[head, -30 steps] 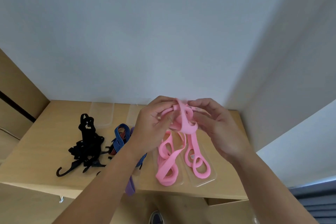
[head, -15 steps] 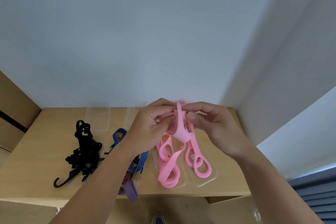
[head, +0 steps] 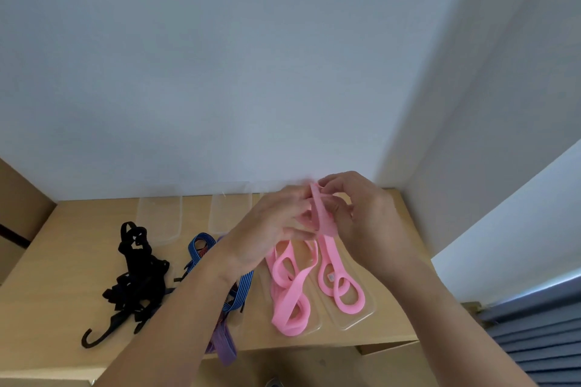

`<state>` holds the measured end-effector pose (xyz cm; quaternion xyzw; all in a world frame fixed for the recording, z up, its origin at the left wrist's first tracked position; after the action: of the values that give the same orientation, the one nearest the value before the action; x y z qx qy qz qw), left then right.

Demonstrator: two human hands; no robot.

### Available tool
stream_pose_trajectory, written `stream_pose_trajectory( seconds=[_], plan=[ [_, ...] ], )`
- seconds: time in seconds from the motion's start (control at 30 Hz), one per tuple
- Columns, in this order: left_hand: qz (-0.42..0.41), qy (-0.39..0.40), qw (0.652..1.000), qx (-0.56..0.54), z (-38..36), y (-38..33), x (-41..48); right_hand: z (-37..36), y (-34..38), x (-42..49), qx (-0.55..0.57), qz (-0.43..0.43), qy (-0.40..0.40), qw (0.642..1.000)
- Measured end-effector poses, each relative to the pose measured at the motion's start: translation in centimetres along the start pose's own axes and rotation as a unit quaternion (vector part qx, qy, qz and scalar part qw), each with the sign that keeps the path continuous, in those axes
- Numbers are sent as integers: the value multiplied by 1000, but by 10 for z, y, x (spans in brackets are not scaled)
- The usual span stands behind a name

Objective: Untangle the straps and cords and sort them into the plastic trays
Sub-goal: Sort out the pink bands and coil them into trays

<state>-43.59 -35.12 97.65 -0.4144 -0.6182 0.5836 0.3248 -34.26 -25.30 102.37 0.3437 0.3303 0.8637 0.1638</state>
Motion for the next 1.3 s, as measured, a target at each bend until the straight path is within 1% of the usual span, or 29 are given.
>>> stream_pose_trajectory(
  seconds=[0.03, 0.07, 0.13, 0.17, 0.27, 0.33, 0.43, 0.53, 0.6, 0.67, 0.77, 0.87, 0.97, 1.03, 1.1, 1.13, 1.23, 1.27, 1.3],
  plan=[
    [20, -10, 999, -25, -1, 0, 0, -2, 3, 0, -36, 27, -6, 999],
    [18, -36, 999, -16, -2, -3, 1, -6, 6, 0, -72, 51, -10, 996],
    [-9, -100, 995, 8, -2, -10, 3, -11, 10, 0, -115, 81, -23, 990],
    [-20, -133, 991, 0, -1, -12, 5, -12, 11, 0, -119, 87, -33, 988],
    [-26, -208, 976, -58, 10, -9, 10, -10, 10, 4, -115, 67, -61, 989],
    [-30, -223, 972, -63, 16, -9, 12, -4, 2, 8, -73, 15, -74, 994],
    [-43, -184, 980, -56, 15, -12, 15, 3, -13, 15, 21, -93, -60, 994],
    [-50, -168, 984, -36, 15, -11, 21, 7, -27, 19, 92, -160, -60, 981],
    [-45, -155, 986, -39, 15, -10, 26, 8, -35, 21, 133, -190, -68, 970],
    [-24, -134, 989, -65, 12, -8, 29, 8, -42, 20, 161, -212, -75, 961],
    [25, -108, 991, -78, 4, -4, 35, 10, -50, 20, 175, -226, -89, 954],
    [29, -109, 992, -61, -1, -3, 43, 13, -59, 20, 180, -244, -103, 947],
    [19, -116, 990, -72, 2, -4, 50, 18, -72, 21, 241, -288, -119, 919],
    [10, -93, 993, -75, 3, -6, 54, 17, -79, 20, 298, -325, -117, 890],
    [6, -75, 994, -75, 5, -6, 58, 13, -84, 21, 339, -353, -97, 867],
    [6, -74, 995, -71, 7, -5, 60, 9, -86, 21, 358, -364, -73, 857],
    [20, -73, 996, -42, 14, 3, 64, -10, -88, 17, 406, -385, 44, 828],
    [31, -69, 997, -30, 15, 7, 66, -16, -89, 14, 412, -386, 76, 822],
    [43, -64, 997, -15, 17, 12, 68, -20, -93, 12, 415, -387, 92, 818]
  ],
)
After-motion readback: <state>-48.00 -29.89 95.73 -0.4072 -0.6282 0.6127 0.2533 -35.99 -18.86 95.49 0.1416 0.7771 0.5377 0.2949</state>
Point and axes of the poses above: each hand's wrist, its own x-axis towards the middle knuckle, its own z-axis out of the back of the hand, y = z × x, the point moved 8 cm from there along x, towards the middle knuckle, and after that the axes turned 3 degrees about -y, right-handed, at the moved point
